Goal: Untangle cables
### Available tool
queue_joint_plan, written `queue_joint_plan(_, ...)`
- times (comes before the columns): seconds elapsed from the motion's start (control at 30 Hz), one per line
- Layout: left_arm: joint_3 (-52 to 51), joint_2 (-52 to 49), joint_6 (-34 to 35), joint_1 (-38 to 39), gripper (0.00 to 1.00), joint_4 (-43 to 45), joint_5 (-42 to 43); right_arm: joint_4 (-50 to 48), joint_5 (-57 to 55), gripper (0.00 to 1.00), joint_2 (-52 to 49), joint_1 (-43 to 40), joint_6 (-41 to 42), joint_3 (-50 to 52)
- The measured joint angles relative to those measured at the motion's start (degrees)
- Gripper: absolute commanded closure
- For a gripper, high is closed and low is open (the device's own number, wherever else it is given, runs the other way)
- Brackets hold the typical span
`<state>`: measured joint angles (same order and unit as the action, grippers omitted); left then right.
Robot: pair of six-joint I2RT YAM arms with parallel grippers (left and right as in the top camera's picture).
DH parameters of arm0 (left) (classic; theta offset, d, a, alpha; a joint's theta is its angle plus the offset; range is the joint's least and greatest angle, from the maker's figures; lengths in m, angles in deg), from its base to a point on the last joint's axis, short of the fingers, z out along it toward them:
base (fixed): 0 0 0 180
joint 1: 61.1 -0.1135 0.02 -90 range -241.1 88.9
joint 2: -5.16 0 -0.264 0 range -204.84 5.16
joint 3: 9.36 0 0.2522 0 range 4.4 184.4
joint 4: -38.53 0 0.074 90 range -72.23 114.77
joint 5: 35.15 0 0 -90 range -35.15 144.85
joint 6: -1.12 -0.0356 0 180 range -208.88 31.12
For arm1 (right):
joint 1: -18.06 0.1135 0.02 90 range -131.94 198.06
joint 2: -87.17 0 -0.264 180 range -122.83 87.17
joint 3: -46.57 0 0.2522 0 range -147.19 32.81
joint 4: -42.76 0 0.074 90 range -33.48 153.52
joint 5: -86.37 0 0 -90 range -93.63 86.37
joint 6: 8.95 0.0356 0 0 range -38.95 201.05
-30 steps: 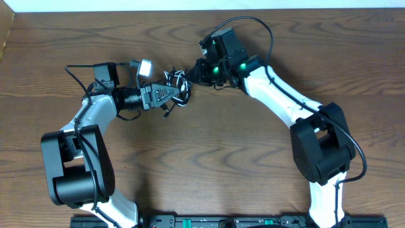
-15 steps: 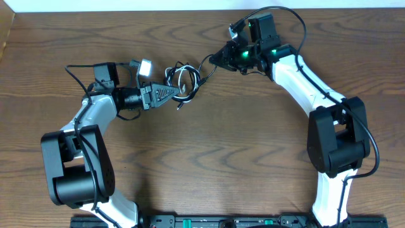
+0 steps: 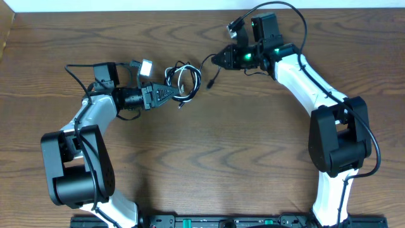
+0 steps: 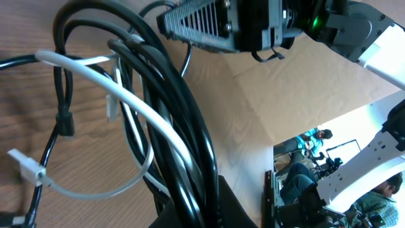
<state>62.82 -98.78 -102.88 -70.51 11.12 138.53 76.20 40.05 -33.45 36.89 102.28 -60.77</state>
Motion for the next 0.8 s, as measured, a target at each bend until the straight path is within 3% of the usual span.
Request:
queue_joint_plan(0.17,0.0,0.02,0.0,0.04,0.93,-0.04,-0.07,4.63,-0.24,0.99,0.0,0.02,-13.55,0.0)
queue_joint_plan(0.4,0.0,0.02,0.02,0.04,0.92,-0.04,-0.24,6.38,-0.7,0.97,0.0,0.22,-20.02,0.0)
queue_joint_plan(0.43,0.0,0.02,0.02,0.04,0.92,-0.04,-0.24,6.49,-0.85,0.91,0.0,0.35,-20.41,0.0)
queue_joint_plan(0.5,0.0,0.02,0.28,0.04,0.93,-0.04,-0.22,6.58,-1.07,0.66,0.0,0.66,-20.96,0.0)
queue_joint_plan(0.57,0.0,0.02,1.77,0.04,0.92,0.92,0.04,6.64,-1.73,0.56,0.0,1.2,-21.64,0.0)
queue_joint_plan(0.67,0.0,0.02,7.32,0.04,0.92,4.83,0.42,6.54,-2.6,0.43,0.0,2.19,-21.79,0.0)
queue_joint_plan(0.8,0.0,0.02,20.81,0.04,0.93,9.03,-0.83,6.27,0.13,0.4,0.0,2.84,-23.87,0.0)
